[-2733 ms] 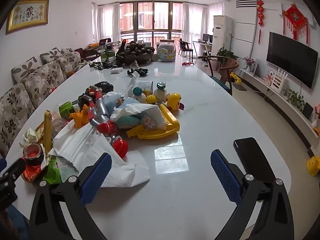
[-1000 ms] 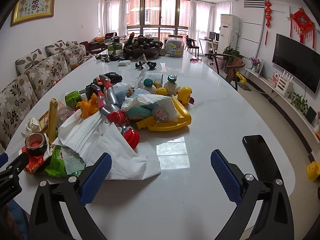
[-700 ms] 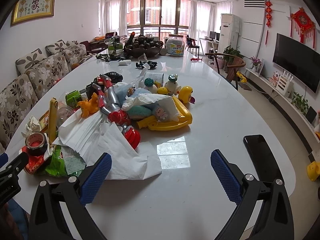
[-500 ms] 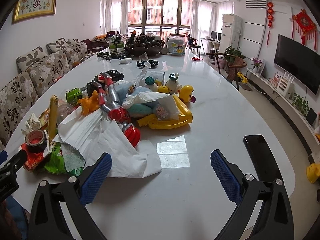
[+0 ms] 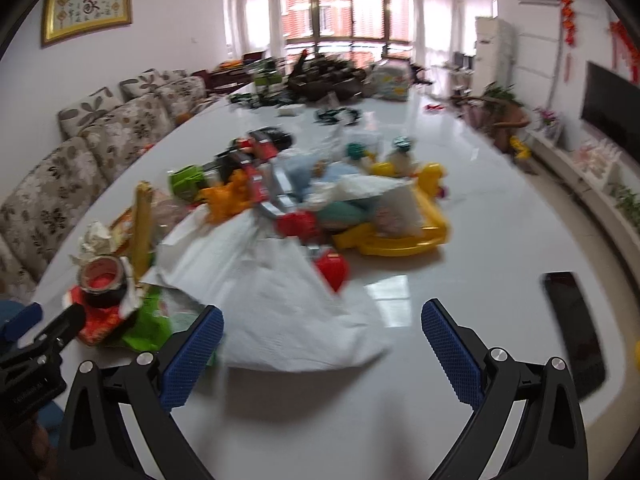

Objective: Collect trash
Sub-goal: 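Grasp the white tissue with the right tool while the left tool grasps the pink toy phone, then carry tissue and pink phone into the dark bag and open both tools, then grasp the green snack bag with the left tool while the right tool grasps a tissue, then drop the green snack bag and tissue into the dark bag, then grasp the red paper cup with the left tool while the right tool grasps the yellow snack packet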

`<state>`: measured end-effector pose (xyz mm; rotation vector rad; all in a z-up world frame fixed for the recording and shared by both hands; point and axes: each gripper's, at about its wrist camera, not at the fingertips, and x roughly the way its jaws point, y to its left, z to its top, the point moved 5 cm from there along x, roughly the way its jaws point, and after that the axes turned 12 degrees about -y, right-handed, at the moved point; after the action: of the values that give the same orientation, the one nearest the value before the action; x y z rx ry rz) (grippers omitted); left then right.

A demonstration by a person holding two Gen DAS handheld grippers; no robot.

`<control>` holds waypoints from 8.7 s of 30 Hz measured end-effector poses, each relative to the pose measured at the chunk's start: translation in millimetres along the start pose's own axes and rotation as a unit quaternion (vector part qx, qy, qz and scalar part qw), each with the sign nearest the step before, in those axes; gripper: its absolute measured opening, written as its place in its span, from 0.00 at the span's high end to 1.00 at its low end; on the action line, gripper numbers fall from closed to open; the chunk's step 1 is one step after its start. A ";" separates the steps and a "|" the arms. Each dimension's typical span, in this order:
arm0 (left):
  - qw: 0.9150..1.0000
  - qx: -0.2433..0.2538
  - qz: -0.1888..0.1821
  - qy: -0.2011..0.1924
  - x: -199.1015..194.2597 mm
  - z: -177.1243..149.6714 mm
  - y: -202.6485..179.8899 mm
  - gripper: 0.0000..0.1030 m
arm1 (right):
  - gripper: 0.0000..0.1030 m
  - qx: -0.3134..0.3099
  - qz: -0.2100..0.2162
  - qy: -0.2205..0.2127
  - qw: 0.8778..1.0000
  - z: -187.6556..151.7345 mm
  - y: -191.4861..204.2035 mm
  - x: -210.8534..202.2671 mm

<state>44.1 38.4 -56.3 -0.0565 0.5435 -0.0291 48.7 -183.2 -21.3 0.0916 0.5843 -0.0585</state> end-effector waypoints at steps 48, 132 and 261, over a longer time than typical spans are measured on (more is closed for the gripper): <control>0.958 0.180 -0.213 -0.064 -48.2 -29.1 -195.0 0.07 | 0.93 0.011 0.134 -0.414 0.900 199.2 -182.6 -425.5; 0.916 0.201 -0.184 0.294 31.0 -292.2 -41.9 0.13 | 0.28 -0.040 0.275 0.199 0.940 -213.9 -60.2 -51.1; 0.995 0.087 -0.017 -0.038 9.0 26.0 80.3 0.13 | 0.66 -0.084 0.166 0.076 0.980 -16.2 -42.6 13.0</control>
<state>66.3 119.3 -43.6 0.1032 0.4612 -0.1070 47.2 -224.2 -44.9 0.0276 0.7166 0.3247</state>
